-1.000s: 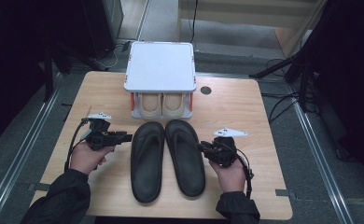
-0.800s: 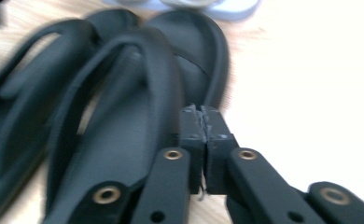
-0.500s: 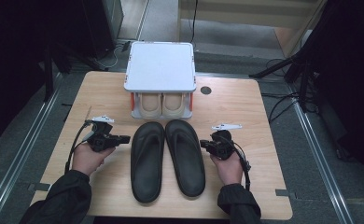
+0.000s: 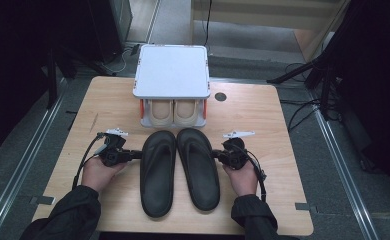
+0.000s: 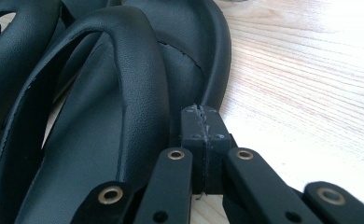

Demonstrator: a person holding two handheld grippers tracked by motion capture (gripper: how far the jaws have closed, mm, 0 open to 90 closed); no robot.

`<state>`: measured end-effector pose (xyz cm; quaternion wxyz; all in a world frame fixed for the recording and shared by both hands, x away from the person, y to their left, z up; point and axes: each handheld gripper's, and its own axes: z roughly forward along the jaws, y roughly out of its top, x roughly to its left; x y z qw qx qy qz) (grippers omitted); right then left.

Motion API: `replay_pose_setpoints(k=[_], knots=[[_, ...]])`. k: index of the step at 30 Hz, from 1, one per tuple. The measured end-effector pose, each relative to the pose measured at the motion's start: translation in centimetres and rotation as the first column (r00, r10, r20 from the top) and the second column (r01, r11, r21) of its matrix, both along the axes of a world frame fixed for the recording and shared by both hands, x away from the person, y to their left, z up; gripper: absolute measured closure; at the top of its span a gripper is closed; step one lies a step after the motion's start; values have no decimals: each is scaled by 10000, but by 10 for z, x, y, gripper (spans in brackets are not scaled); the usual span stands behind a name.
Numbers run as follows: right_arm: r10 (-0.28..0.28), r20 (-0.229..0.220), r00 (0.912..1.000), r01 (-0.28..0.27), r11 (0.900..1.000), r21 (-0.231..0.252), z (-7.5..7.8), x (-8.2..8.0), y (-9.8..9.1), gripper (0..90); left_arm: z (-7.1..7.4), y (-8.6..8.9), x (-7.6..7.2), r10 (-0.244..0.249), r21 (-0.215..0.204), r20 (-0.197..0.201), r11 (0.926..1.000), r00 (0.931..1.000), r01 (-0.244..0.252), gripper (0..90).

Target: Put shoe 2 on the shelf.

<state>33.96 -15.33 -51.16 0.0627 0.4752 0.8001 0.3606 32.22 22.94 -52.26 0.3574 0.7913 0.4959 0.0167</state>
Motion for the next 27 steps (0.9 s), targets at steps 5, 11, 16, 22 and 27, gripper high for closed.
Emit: replay_pose_setpoints(k=[5, 11, 16, 22, 27], knots=[[21, -34, 10000, -21, 10000, 47, 0, 0, 0, 900, 0, -3, -2, -126, 12, -9, 9999, 9999, 126, 878], [54, -25, 10000, -54, 10000, 48, -1, 0, 0, 900, 0, -6, -4, -263, 42, -16, 9996, 9997, 263, 876], [70, -61, 10000, -69, 9999, 111, -1, -1, 1, 900, 1, -12, -8, -463, 58, -62, 9989, 9989, 463, 875], [43, -1, 10000, -43, 9999, 95, -1, -2, 1, 900, 2, -12, -9, -413, 172, -28, 9990, 9991, 413, 855], [4, -51, 10000, -3, 9999, 127, 0, -1, -2, 891, 7, -9, -10, -329, -63, 280, 9994, 9991, 331, 771]])
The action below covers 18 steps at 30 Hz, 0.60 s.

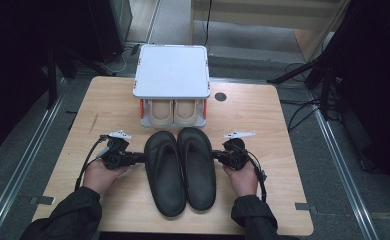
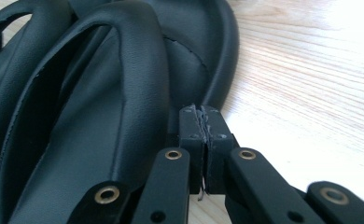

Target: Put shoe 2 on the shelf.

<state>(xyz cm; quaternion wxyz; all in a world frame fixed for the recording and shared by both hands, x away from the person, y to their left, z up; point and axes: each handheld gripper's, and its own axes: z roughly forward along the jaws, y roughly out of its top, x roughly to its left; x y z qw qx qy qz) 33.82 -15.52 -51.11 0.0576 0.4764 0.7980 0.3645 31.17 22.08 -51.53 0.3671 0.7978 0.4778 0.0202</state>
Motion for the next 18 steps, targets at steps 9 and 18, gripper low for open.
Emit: replay_pose_setpoints(k=[9, 18], knots=[[-189, 1268, 9917, 103, 9976, 686, 23, -15, -4, 774, 18, 13, -7, 256, -618, 319, 9978, 9992, -235, 610], [-271, 2042, 9786, 59, 9946, 1036, 39, -33, 7, 693, 29, 23, -14, 192, -882, 852, 9960, 9962, -116, 508]])
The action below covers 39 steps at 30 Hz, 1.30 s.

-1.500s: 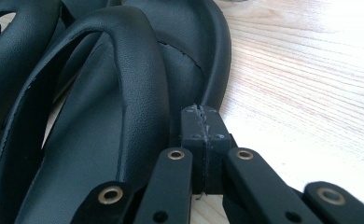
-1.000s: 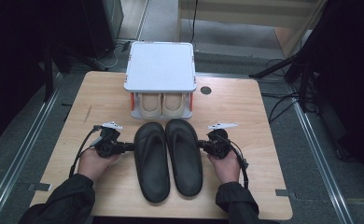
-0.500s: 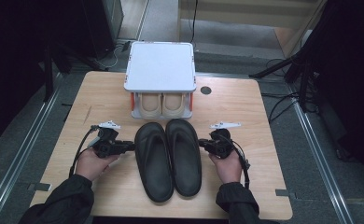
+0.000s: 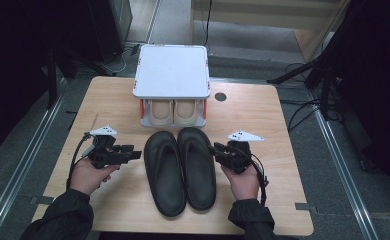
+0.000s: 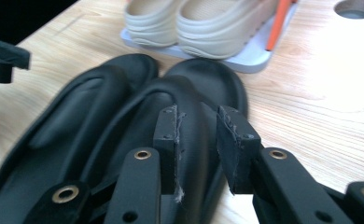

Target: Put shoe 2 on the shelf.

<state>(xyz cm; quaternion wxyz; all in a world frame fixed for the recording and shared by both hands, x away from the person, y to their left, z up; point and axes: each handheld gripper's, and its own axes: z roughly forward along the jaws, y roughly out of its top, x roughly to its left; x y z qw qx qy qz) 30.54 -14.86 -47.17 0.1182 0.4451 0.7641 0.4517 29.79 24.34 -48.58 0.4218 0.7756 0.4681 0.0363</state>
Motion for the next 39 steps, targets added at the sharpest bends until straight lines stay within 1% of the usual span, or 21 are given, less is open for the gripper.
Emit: replay_pose_setpoints(k=[1, 3, 5, 7, 9, 12, 14, 15, 17, 20, 25, 28, 32, 35, 39], knots=[[-20, 33, 10000, 19, 10000, 15, 1, -2, 2, 689, 0, 1, 0, 61, -13, -74, 10000, 10000, -61, 501], [33, 100, 9999, -33, 10000, 55, 2, -8, 7, 689, -1, 2, 1, 175, 108, -57, 9998, 9998, -175, 490], [66, 118, 9999, -67, 9999, 133, 1, -14, 13, 689, -2, 3, 1, 183, 180, -68, 9997, 9998, -182, 488], [86, 129, 9999, -87, 9999, 102, -1, -18, 20, 683, -2, 2, 1, 192, 176, -78, 9997, 9998, -191, 485], [92, 57, 9999, -93, 9998, 171, -3, -21, 25, 677, -2, 1, 1, 161, 229, -74, 9996, 9998, -160, 482], [36, -128, 9999, -31, 9995, 327, -8, -24, 32, 645, -3, 1, 1, 71, 262, -143, 9996, 9999, -67, 478], [-31, -202, 9998, 37, 9994, 330, -11, -25, 38, 607, -3, 0, 1, 47, 234, -166, 9997, 9999, -43, 477], [-12, -291, 9996, 23, 9992, 393, -13, -25, 40, 580, -3, 0, 1, 42, 242, -135, 9997, 9999, -38, 477], [62, -497, 9987, -37, 9987, 504, -17, -26, 47, 555, -3, 1, 1, 46, 230, -163, 9997, 9999, -42, 476], [138, -567, 9983, -114, 9991, 413, -23, -26, 55, 533, -4, 1, 1, 69, 240, -166, 9997, 9998, -65, 476], [94, -636, 9979, -74, 9995, 310, -31, -26, 69, 502, -4, 1, 2, 65, 258, -160, 9996, 9999, -61, 476], [117, -659, 9978, -113, 9999, 65, -36, -25, 78, 484, -5, 1, 2, 104, 320, -154, 9994, 9998, -99, 475], [96, -711, 9974, -98, 9999, -29, -39, -25, 85, 483, -4, 1, 1, 190, 296, -26, 9994, 9998, -189, 475], [-14, -795, 9968, 4, 9999, -131, -41, -25, 90, 474, -4, 2, 1, 174, 303, -34, 9994, 9998, -173, 475], [-191, -967, 9951, 178, 9997, -144, -46, -23, 93, 493, -4, 1, 1, 149, 305, -59, 9994, 9999, -147, 475]])
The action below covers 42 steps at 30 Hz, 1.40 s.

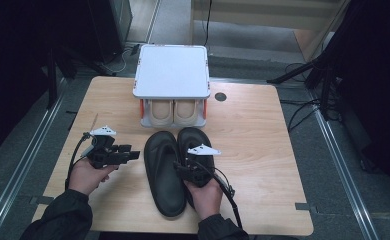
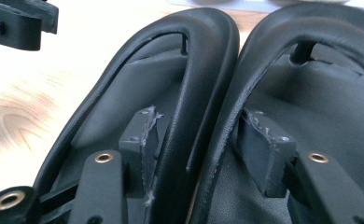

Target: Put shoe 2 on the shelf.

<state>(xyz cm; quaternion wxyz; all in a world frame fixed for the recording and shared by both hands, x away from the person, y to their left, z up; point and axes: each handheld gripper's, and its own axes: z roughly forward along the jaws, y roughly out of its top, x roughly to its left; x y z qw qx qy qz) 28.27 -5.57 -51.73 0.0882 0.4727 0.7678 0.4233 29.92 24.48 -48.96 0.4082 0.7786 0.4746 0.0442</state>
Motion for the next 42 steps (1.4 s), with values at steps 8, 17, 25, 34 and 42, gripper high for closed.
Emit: replay_pose_setpoints(k=[8, 17, 25, 34, 42], knots=[[-263, -166, 9995, 262, 9996, -93, -5, 1, 6, 540, -3, -1, 2, -61, 117, -213, 9999, 9998, 64, 475], [-431, -16, 9991, 431, 9987, -255, -5, -1, 6, 638, -3, 1, 2, -18, 110, -181, 9999, 9998, 20, 475], [-679, -318, 9972, 687, 9974, 239, -7, 1, 1, 720, -4, 0, 3, -77, 65, -241, 9999, 9997, 78, 475], [-618, -612, 9962, 639, 9974, 326, -4, 5, -6, 762, -3, 1, 3, -32, 95, -203, 9999, 9998, 34, 475], [-392, -801, 9960, 433, 9978, 504, 0, 6, -11, 765, -2, 4, 4, 63, 31, -163, 10000, 9998, -62, 471]])
